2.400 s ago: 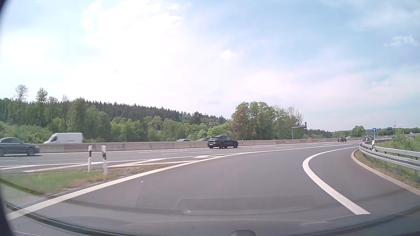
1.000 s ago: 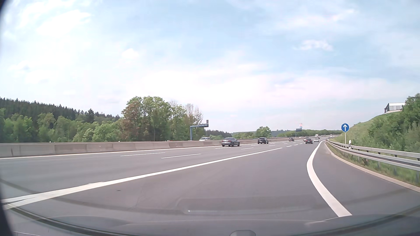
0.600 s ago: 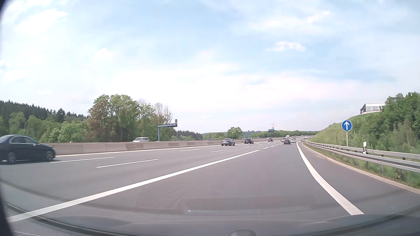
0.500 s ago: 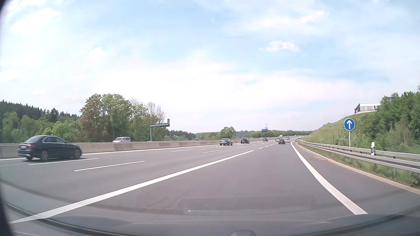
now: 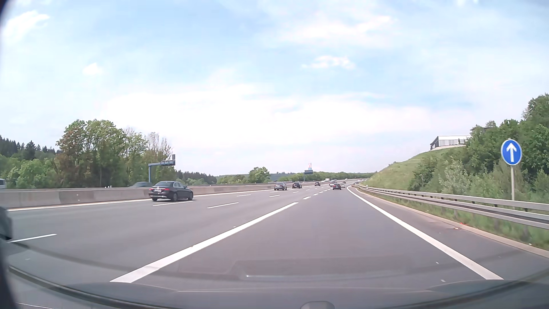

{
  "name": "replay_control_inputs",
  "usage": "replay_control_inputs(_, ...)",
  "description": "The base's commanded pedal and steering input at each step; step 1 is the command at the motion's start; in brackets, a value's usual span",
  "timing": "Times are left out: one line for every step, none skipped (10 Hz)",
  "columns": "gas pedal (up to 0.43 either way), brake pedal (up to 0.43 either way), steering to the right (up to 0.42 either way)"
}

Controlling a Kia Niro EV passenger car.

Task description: Follow the waypoints while adhering to traffic rules and regulations

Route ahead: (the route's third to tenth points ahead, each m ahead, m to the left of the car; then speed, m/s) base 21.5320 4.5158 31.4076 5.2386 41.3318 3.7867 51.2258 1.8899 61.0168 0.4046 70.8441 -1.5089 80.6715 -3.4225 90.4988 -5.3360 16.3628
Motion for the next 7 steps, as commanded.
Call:
replay_control_inputs(0.610,0.000,0.058)
replay_control_inputs(0.610,0.000,0.048)
replay_control_inputs(0.610,0.000,0.042)
replay_control_inputs(0.610,0.000,0.037)
replay_control_inputs(0.610,0.000,0.034)
replay_control_inputs(0.610,0.000,0.031)
replay_control_inputs(0.610,0.000,0.027)
